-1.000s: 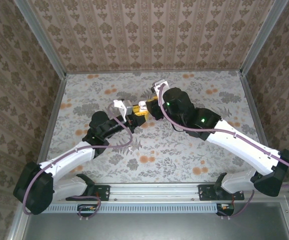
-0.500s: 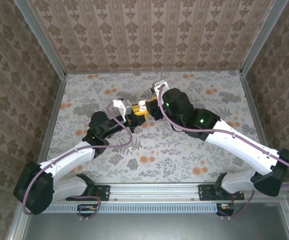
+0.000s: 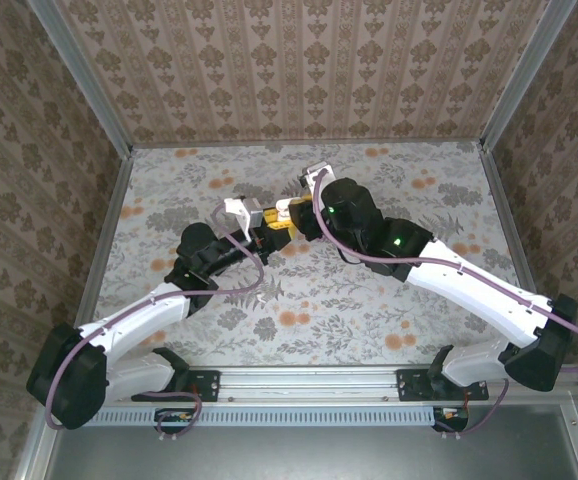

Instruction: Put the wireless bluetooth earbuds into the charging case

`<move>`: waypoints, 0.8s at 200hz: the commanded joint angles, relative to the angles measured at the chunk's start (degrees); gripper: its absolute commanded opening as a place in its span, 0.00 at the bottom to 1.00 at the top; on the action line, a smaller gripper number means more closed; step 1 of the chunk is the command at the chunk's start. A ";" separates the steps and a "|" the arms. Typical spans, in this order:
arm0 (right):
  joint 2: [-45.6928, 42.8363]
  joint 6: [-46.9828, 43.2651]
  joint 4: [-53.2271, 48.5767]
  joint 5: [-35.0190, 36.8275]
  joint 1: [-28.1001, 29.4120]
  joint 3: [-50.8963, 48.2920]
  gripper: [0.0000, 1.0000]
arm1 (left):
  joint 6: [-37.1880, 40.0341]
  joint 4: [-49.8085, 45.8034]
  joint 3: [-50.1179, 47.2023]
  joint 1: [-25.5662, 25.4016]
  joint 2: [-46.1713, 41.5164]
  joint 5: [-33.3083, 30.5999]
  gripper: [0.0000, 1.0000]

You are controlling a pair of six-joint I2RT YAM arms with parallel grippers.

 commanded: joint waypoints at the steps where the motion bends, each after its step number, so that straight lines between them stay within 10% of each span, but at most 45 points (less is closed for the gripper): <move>1: -1.43 0.89 -0.04 -2.54 -0.22 -1.62 0.29 | -1.52 4.58 1.11 -0.32 -0.75 -0.27 0.03; 160: -5.03 7.65 0.23 -18.50 -3.94 -2.80 0.59 | 0.06 4.65 1.28 -0.31 -1.41 0.69 0.03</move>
